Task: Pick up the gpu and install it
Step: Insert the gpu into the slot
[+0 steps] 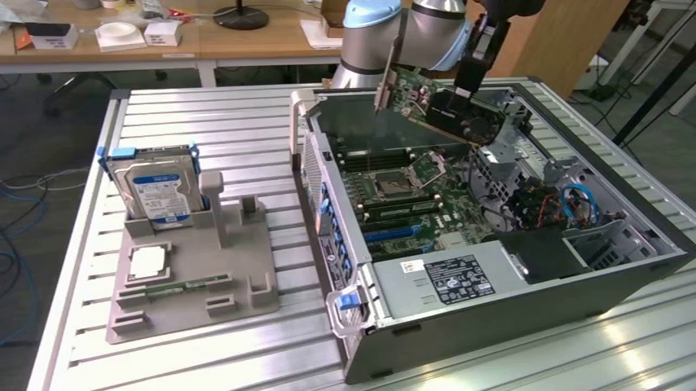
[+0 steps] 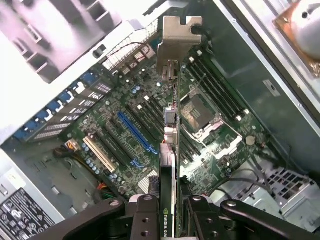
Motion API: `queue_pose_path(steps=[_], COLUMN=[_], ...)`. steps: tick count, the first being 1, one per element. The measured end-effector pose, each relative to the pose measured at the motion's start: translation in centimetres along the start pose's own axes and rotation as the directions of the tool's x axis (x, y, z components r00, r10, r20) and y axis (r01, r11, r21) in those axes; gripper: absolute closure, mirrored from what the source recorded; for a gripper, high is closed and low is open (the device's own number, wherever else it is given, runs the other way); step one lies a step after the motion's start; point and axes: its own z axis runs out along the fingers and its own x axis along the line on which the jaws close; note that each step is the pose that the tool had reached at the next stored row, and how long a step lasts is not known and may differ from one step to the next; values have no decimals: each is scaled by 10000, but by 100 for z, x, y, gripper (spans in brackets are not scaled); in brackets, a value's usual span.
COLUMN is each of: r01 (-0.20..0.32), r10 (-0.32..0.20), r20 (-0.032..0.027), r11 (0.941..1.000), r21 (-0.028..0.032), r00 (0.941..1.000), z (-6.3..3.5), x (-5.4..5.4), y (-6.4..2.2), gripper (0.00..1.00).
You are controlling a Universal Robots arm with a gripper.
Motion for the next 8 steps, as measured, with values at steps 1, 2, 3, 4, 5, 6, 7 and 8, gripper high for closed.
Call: queue_pose_path(steps=[1,2,3,4,5,6,7,8], r01=[180,373,539,702,862,1015,1167,1332], r10=[-180,-373,-539,-702,-862,-1015,-1167,-1332], r20=[-5,-10,-15,-20,-24,-29,-32,-37], r11=[9998,9993,9985,9975,9963,9948,9932,9911], r21=[-5,-10,-14,-19,-23,-27,-32,-36], r00=[9998,9993,9985,9975,9963,9948,9932,9911], z=[1,2,3,4,5,5,7,8], x=[0,0,0,0,0,0,0,0], y=[0,0,0,0,0,0,0,0], gripper=[74,74,74,74,74,74,74,74])
